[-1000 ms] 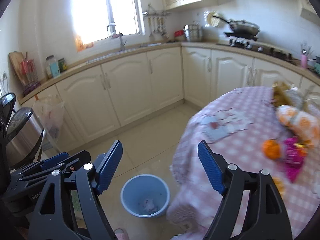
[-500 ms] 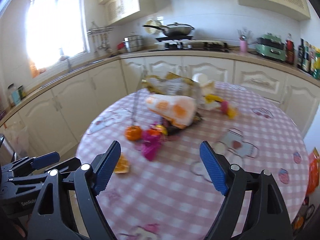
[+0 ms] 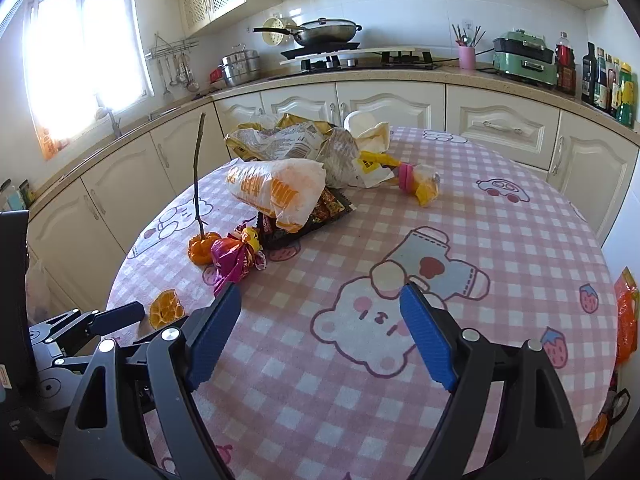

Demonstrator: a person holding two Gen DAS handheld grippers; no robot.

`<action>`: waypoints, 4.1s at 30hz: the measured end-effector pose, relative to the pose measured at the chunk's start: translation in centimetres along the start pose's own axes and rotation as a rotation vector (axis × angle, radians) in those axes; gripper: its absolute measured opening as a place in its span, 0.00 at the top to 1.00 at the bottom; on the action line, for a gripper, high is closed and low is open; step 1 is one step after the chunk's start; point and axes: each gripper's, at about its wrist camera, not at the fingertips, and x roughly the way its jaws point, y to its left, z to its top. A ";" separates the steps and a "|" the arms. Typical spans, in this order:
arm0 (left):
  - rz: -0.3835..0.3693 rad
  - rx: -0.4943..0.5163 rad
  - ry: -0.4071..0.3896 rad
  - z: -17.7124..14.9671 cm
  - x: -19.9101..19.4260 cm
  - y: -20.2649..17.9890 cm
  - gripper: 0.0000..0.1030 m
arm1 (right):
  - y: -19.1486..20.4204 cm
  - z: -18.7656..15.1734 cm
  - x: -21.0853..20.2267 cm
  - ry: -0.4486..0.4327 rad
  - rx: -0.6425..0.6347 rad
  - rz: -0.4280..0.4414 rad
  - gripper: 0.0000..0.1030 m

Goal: Collect trash
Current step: 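Grasp the orange peel with the left gripper while the right grasps the pink wrapper, then carry both items over the blue bin and open both grippers, then grasp the dried flower stem with the left gripper while the right grasps the bread bag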

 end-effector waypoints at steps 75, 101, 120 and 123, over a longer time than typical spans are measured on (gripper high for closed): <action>0.199 -0.561 -0.011 -9.4 0.0 32.5 0.46 | 30.3 -5.8 12.7 0.304 -0.371 0.390 0.65; 0.292 -0.593 -0.013 -11.1 -2.6 35.2 0.43 | 34.5 -6.2 14.5 0.326 -0.394 0.440 0.64; 0.291 -0.498 -0.122 -7.3 -8.0 29.2 0.39 | 28.6 -1.8 8.0 0.136 -0.297 0.403 0.43; 0.277 -0.455 -0.152 -6.1 -9.2 26.3 0.39 | 25.9 -1.1 5.8 0.090 -0.275 0.371 0.43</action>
